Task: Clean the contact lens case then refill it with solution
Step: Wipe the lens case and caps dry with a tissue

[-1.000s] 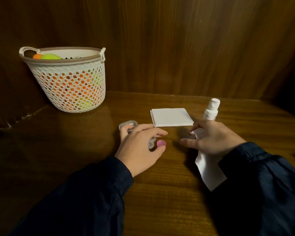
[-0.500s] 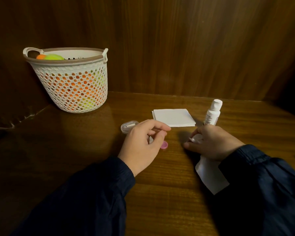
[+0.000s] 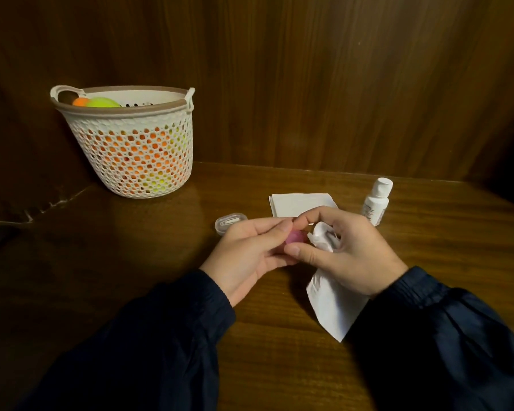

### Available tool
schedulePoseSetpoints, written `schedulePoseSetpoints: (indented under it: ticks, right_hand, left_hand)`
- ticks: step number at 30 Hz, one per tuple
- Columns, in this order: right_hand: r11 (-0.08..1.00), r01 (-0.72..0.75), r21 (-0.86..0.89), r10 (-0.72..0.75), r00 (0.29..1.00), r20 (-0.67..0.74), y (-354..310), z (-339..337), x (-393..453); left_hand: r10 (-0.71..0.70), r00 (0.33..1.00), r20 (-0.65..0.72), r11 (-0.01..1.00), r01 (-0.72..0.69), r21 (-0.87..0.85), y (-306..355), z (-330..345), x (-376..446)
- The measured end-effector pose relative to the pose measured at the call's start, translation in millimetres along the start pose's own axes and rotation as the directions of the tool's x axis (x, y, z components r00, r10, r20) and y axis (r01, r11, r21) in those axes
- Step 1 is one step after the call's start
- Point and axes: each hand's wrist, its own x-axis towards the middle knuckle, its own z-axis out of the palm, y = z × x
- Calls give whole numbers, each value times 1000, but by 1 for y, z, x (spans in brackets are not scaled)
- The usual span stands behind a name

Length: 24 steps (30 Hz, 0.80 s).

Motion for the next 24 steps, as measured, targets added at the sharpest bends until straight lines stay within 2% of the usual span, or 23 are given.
schedulePoseSetpoints:
  ticks: [4,7,9,13,16,19,24]
  right_hand:
    - [1000,18,-5,-18,1000,-15,5,-2,0]
    - [962,-98,257,97,995,16,10,-2,-1]
    - [945,-116,307,120,993,8,12,-3,-1]
    - [998,-4,60,4,1000,0,6,-1,-2]
    - [999,7,-53,-9,1000,-30,2,1,0]
    - [991,0,-131,-7,998,-57,2,2,0]
    - [986,43,-164,-83,967,-242,2,6,-1]
  left_hand:
    - [55,997,-62,998,-54,23,1,-2,0]
    - [62,987,-148,998,-61,13,3,-2,1]
    - [54,987,-153,998,-56,-4,2,-2,0]
    - [21,992,-124,999,-27,-48,1,-1,1]
    - [-14,995,-99,999,10,-48,1,-1,2]
    - [-32,997,-64,999,32,-10,0,-1,1]
    - [-14,996,-84,999,18,45,1,-2,0]
